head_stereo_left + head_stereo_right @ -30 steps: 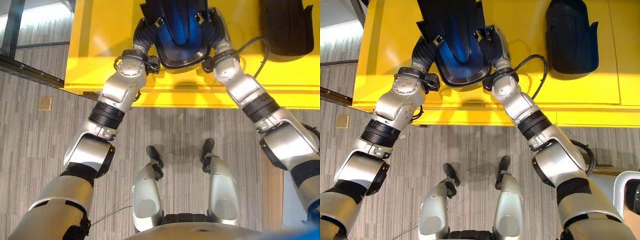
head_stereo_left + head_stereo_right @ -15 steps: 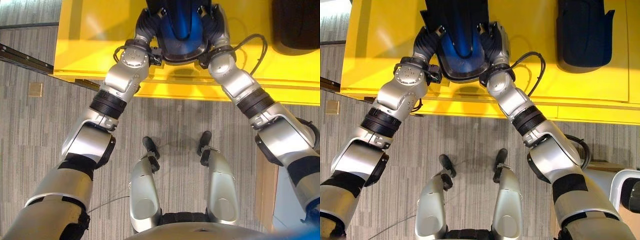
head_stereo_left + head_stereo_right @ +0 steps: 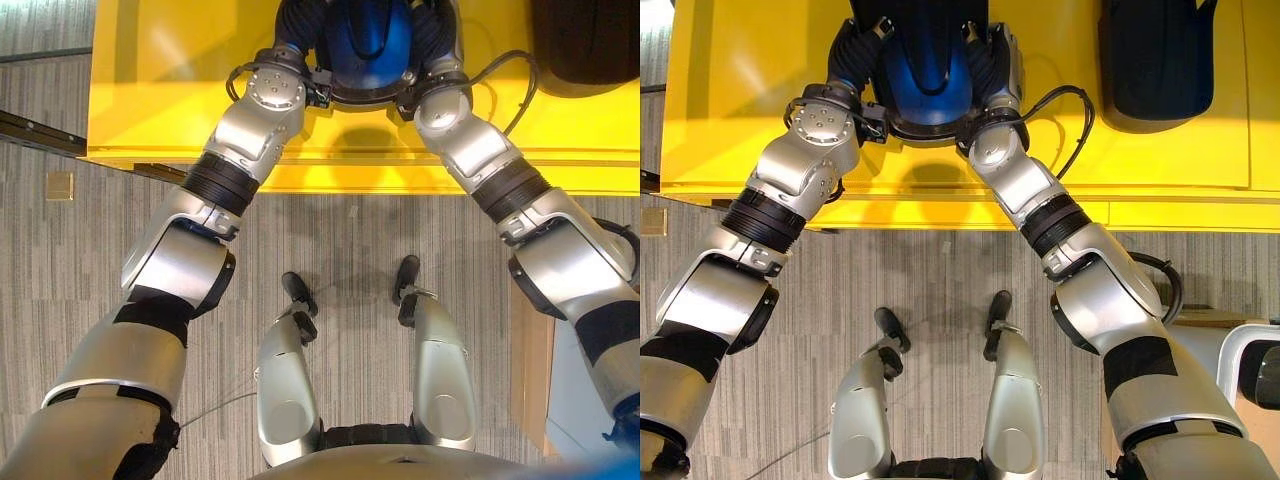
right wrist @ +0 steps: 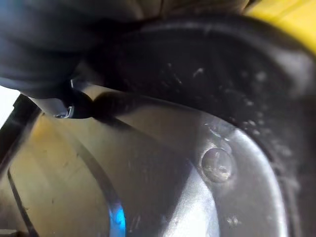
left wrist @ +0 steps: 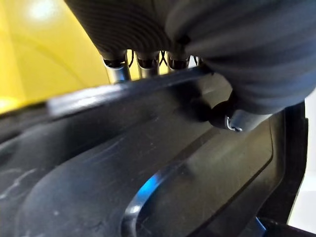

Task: Move parts from the plastic box to the shelf.

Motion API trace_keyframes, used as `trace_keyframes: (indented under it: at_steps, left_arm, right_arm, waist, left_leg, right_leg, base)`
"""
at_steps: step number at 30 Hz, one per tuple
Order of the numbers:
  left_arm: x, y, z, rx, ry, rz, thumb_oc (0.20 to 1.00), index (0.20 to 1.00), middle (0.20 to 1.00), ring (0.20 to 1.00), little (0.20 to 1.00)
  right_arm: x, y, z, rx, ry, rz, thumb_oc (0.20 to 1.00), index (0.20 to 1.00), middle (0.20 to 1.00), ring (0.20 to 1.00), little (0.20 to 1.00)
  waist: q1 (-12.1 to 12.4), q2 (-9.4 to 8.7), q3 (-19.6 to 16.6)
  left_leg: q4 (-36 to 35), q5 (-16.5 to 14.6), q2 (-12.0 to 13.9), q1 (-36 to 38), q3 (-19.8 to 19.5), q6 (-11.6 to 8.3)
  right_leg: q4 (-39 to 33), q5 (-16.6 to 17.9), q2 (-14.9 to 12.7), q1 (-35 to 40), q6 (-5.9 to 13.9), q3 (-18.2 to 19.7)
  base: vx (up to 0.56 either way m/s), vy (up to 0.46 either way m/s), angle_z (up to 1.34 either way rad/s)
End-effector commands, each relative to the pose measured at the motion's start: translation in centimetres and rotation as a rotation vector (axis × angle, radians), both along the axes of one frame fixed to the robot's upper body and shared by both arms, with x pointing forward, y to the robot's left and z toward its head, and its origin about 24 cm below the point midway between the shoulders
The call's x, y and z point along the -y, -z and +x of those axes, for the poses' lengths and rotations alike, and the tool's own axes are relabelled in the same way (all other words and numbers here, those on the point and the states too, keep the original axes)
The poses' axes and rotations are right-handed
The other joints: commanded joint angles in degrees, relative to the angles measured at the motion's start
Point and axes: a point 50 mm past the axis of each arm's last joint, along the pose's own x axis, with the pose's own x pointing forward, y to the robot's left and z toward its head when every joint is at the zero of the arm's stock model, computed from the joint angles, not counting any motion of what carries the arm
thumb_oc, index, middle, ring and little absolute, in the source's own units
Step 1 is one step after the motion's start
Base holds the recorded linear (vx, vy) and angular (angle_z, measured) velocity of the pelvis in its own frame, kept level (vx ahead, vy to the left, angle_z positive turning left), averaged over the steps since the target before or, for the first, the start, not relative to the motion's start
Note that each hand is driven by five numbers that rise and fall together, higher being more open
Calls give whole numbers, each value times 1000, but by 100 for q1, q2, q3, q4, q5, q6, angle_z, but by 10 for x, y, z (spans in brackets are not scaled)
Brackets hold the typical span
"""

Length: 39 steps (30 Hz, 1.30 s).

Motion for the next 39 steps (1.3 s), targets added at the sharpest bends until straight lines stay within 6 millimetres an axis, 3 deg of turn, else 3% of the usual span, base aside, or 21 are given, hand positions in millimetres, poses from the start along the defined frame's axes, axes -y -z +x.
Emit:
trace_keyframes:
  at_steps: [1, 3, 4, 5, 6, 14, 28, 33, 39]
  left_arm:
    - [40, -42, -22, 209, 145, 28, 200, 200, 200, 200, 200]
    - [40, -42, -21, 205, 133, 10, 200, 200, 200, 200, 200]
    - [40, -41, -19, 184, 136, 26, 489, 489, 489, 489, 489]
    - [39, -41, -18, 180, 129, 32, 1000, 1000, 1000, 1000, 1000]
    - [40, -40, -18, 177, 125, 37, 1000, 1000, 1000, 1000, 1000]
    - [37, -40, -15, 197, 81, 64, 1000, 1000, 1000, 1000, 1000]
    - [28, -32, -10, 167, -17, -62, 1000, 1000, 1000, 1000, 1000]
    - [20, -39, -16, 274, -86, -129, 1000, 1000, 1000, 1000, 1000]
    - [-1, -54, -39, 516, -136, -208, 1000, 1000, 1000, 1000, 1000]
  right_arm:
    - [-4, -51, -6, 111, -26, 92, 200, 200, 200, 200, 200]
    - [-7, -52, -6, 103, -34, 89, 200, 200, 200, 200, 200]
    - [-8, -51, -6, 96, -32, 80, 200, 200, 200, 200, 200]
    - [-9, -52, -6, 102, -20, 77, 667, 667, 667, 667, 667]
    - [-9, -52, -6, 106, -12, 78, 1000, 1000, 1000, 1000, 1000]
    - [-9, -52, -8, 142, 3, 161, 1000, 1000, 1000, 1000, 1000]
    - [-12, -65, -14, 259, 97, 10, 1000, 1000, 1000, 1000, 1000]
    - [-8, -72, -20, 370, 126, 58, 1000, 1000, 1000, 1000, 1000]
    - [-8, -90, -47, 606, 33, 48, 1000, 1000, 1000, 1000, 1000]
  waist:
    - [140, 30, -209]
    - [133, 34, -209]
    - [135, 44, -209]
    - [134, 47, -209]
    - [132, 48, -209]
    - [116, 68, -209]
    - [174, 87, -209]
    - [210, 72, -209]
    - [266, 81, -209]
  left_leg:
    - [-121, -33, 14, -244, -333, -428]
    - [-119, -37, 9, -243, -324, -426]
    - [-123, -35, 5, -250, -318, -427]
    - [-124, -34, 6, -246, -314, -426]
    - [-124, -34, 7, -241, -309, -425]
    - [-170, 0, 12, -242, -297, -431]
    - [-201, 2, 0, -183, -353, -425]
    - [-203, 1, 3, -171, -382, -429]
    - [-311, 95, -54, -168, -421, -369]
  right_leg:
    - [224, -424, 53, -190, 557, 228]
    - [218, -424, 62, -193, 555, 235]
    - [210, -415, 56, -200, 553, 226]
    - [210, -415, 56, -197, 552, 224]
    - [212, -415, 58, -194, 552, 223]
    - [188, -395, 59, -210, 558, 228]
    - [191, -420, 27, -136, 581, 197]
    - [213, -455, 37, -101, 568, 179]
    - [187, -443, 99, -97, 525, 135]
  base:
    - [5, 8, -4]
    - [0, 8, -5]
    - [-8, 2, -4]
    - [-9, 0, -4]
    - [-5, 5, -4]
    - [-3, 2, -1]
    - [-1, -3, 0]
    - [-4, -14, 0]
    - [-36, -18, 0]
